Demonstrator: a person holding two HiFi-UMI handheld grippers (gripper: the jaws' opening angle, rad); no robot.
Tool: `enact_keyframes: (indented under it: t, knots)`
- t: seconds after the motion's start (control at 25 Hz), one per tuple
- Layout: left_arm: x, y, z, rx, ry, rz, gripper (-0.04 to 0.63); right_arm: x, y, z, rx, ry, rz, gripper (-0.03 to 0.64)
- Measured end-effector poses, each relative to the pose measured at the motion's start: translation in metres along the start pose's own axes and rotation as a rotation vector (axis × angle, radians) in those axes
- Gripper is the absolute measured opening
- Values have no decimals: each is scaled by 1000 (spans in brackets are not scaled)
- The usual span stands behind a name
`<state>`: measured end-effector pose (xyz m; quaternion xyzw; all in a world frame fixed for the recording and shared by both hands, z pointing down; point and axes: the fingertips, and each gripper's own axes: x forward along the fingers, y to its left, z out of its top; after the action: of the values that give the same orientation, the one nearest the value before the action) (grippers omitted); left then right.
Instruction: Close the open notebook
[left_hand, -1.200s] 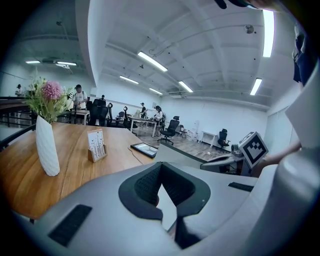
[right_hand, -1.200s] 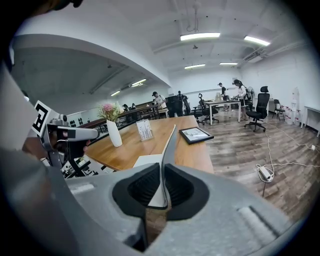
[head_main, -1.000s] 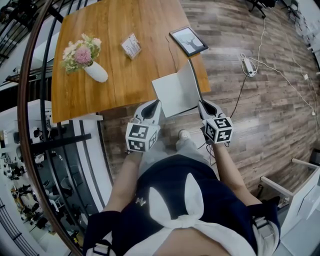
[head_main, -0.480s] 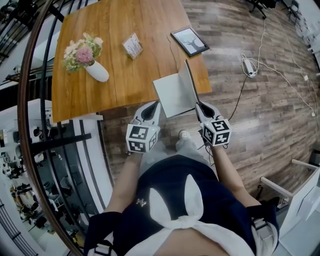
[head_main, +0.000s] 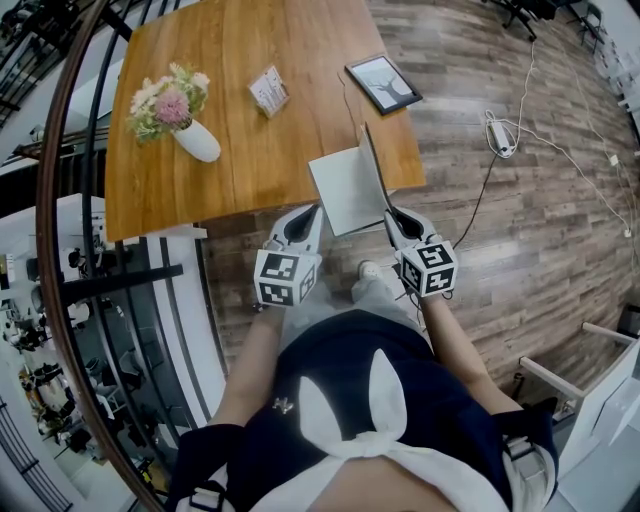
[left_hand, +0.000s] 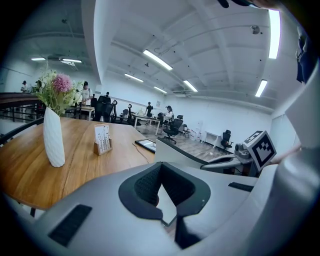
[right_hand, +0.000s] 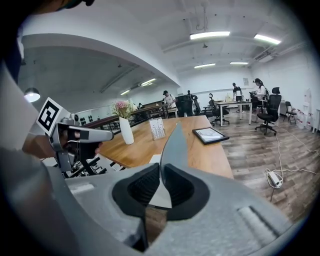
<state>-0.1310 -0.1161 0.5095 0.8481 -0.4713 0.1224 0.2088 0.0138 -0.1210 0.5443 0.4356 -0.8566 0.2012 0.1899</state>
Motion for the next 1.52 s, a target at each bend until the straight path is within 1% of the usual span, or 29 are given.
enact_keyframes:
  t: [0.76, 1.52]
  knots:
    - [-6, 6, -4, -15, 6, 24, 17, 12, 28, -10, -22, 34, 104, 40]
    - [-3, 7, -7, -27, 12, 34, 17, 24, 43, -20, -46, 91, 166, 46]
